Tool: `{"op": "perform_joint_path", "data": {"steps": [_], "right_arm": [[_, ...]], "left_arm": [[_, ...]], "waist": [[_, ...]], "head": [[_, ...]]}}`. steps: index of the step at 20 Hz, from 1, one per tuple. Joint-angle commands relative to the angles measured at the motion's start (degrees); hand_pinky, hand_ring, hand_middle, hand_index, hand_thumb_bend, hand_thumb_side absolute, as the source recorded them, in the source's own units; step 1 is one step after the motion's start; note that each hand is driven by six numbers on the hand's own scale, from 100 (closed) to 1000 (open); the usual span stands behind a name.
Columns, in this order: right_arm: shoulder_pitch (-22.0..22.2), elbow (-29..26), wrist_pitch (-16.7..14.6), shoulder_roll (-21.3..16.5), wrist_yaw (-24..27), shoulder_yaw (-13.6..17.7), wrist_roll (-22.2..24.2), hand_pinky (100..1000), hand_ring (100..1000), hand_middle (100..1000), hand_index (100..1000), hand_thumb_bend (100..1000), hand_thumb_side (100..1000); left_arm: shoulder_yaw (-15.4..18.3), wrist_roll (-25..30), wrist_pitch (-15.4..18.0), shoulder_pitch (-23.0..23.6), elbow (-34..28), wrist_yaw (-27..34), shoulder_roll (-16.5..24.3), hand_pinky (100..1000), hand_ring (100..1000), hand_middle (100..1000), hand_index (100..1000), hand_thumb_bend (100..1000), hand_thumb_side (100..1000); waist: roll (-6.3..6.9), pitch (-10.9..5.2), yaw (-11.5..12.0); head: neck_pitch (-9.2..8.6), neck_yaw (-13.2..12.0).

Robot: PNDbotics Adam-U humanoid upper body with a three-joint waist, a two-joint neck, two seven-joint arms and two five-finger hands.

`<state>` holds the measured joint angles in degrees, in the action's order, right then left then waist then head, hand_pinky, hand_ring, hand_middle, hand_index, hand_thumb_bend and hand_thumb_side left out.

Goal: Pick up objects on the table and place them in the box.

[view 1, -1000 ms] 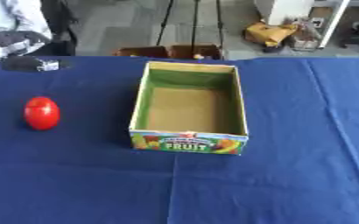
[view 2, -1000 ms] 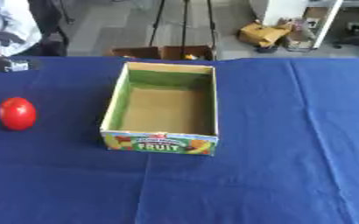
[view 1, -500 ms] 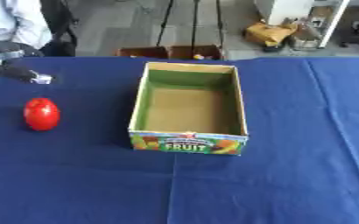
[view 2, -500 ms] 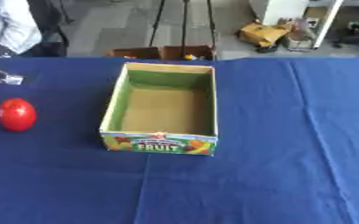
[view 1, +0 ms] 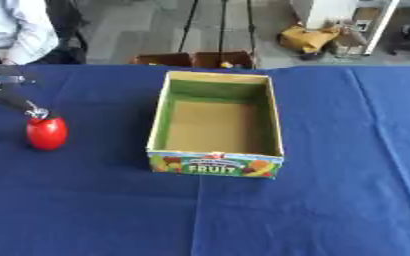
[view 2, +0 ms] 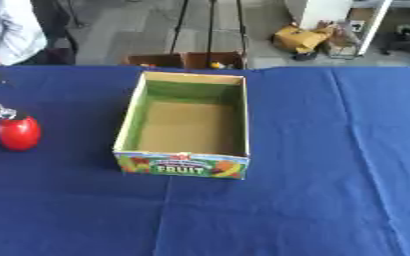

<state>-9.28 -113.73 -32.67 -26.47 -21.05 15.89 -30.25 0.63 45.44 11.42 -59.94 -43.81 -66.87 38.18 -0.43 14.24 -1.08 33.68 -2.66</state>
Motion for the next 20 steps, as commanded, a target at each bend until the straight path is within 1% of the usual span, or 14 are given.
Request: {"op": "perform_joint_path", "data": {"steps": [1,5,7,11,16,17,20], "right_arm": [[-0.4,-0.9,0.2,-1.0,0.2,0.6,-0.2,719,788,740,840,100,1000],[-0.4,-0.9,0.6,-0.9,0.1,0.6,-0.3,720,787,736,836,100,1000],[-0.5,-0.9,0.6,-0.8,0.1,0.6,-0.4,720,786,735,836,100,1000],[-0.5,-0.9,0.7,-0.6,0.1,0.6,-0.5,720,786,733,835,100,1000],[-0.6,-0.9,1.1,-0.5,0.0,0.7,-0.6,721,785,729,833,100,1000],[-0.6,-0.9,1.2,-0.4,0.0,0.7,-0.7,721,785,728,833,100,1000],[-0.7,-0.9,1.3,-0.4,0.0,0.7,-0.8,721,785,726,833,100,1000]], "left_arm": [[0.5,0.9,0.0,-0.7,0.1,0.0,1.2,930,993,1000,1000,529,748],[0.6,1.1,0.0,-0.4,1.0,0.3,1.0,907,971,1000,1000,538,769],[0.5,1.0,0.0,-0.3,1.5,0.5,0.9,901,968,1000,1000,542,765],[0.7,0.9,-0.1,-0.2,2.6,0.7,0.5,859,928,1000,1000,537,751],[1.0,0.7,-0.5,-0.2,3.6,1.7,0.2,829,904,1000,1000,525,755],[1.0,0.6,-0.6,-0.1,3.8,2.0,0.2,809,892,1000,1000,507,738],[0.9,0.6,-0.8,-0.1,4.2,2.6,0.1,802,886,1000,1000,457,692]], "waist": [[0.05,-0.7,0.0],[-0.01,-0.47,0.0],[-0.03,-0.34,0.0],[-0.13,-0.06,-0.2],[-0.18,0.26,-0.3],[-0.18,0.35,-0.3],[-0.19,0.55,-0.4]], "head": [[-0.63,-0.3],[-0.77,-0.4],[-0.9,-0.4],[-1.14,-0.7],[-1.36,-0.9],[-1.41,-1.0],[-1.44,-1.0]]}}
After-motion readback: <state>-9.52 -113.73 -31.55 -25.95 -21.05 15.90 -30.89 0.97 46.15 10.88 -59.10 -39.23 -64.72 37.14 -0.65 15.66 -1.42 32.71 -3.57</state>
